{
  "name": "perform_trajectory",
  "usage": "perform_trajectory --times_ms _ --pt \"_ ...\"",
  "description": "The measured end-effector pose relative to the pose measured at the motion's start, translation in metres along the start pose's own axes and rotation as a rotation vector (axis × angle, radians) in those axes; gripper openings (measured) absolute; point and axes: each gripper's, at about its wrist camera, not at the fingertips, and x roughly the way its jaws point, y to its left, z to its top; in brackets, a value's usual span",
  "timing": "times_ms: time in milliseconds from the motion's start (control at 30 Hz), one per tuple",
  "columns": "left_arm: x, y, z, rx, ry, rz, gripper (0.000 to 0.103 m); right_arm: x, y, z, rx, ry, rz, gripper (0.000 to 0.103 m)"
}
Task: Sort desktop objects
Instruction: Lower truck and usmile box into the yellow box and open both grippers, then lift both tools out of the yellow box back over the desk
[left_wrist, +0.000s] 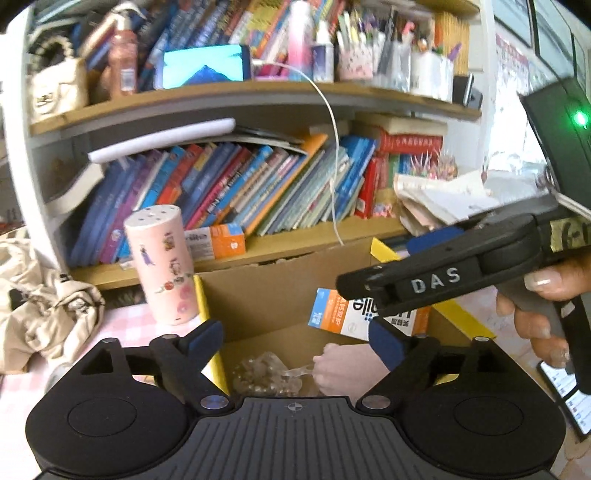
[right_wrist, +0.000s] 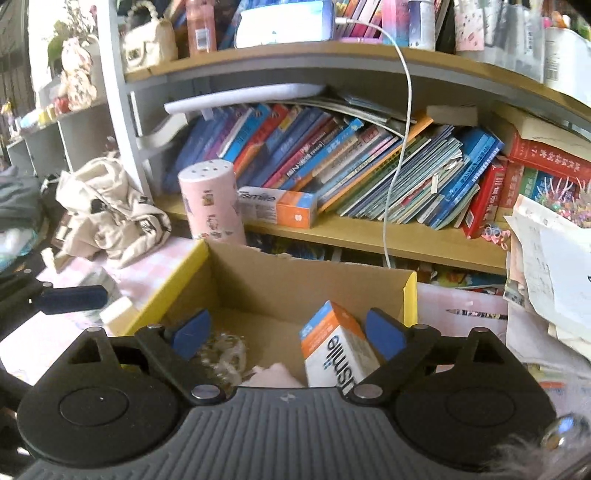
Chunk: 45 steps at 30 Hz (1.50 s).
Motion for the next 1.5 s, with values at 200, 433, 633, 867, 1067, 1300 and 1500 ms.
perform_trajectory --times_ms 200,433,633,867,1067,1300,1500 --pt "-0.035 0.007 -0.008 -0.036 -0.025 0.034 0.092 -0.033 0.017 -0.013 -0.03 -0.004 0.058 0.092" --pt "-0.064 0.018 -0.024 -0.084 -0.03 0.056 0.093 -0.064 0.03 -0.031 -0.066 -0.003 0.055 0.093" --pt "-0.076 0.027 -0.037 -0.108 -0.015 0.057 0.093 -0.074 0.045 -0.052 -0.07 0.035 0.034 0.097" --pt "-0.086 0.042 -0.046 -0.1 -0.004 0.046 0.093 -0.072 0.073 -0.08 -0.072 0.119 0.003 0.097" --pt "-0.099 0.06 -0.056 -0.086 0.007 0.046 0.093 -0.077 0.106 -0.091 -0.059 0.135 0.0 0.099" --pt "-0.113 0.085 -0.064 -0.066 0.021 0.053 0.094 -0.067 0.136 -0.093 -0.01 0.154 -0.005 0.099" --pt "-0.126 0.112 -0.074 -0.076 0.031 0.072 0.096 -0.058 0.168 -0.092 -0.01 0.175 0.041 0.099"
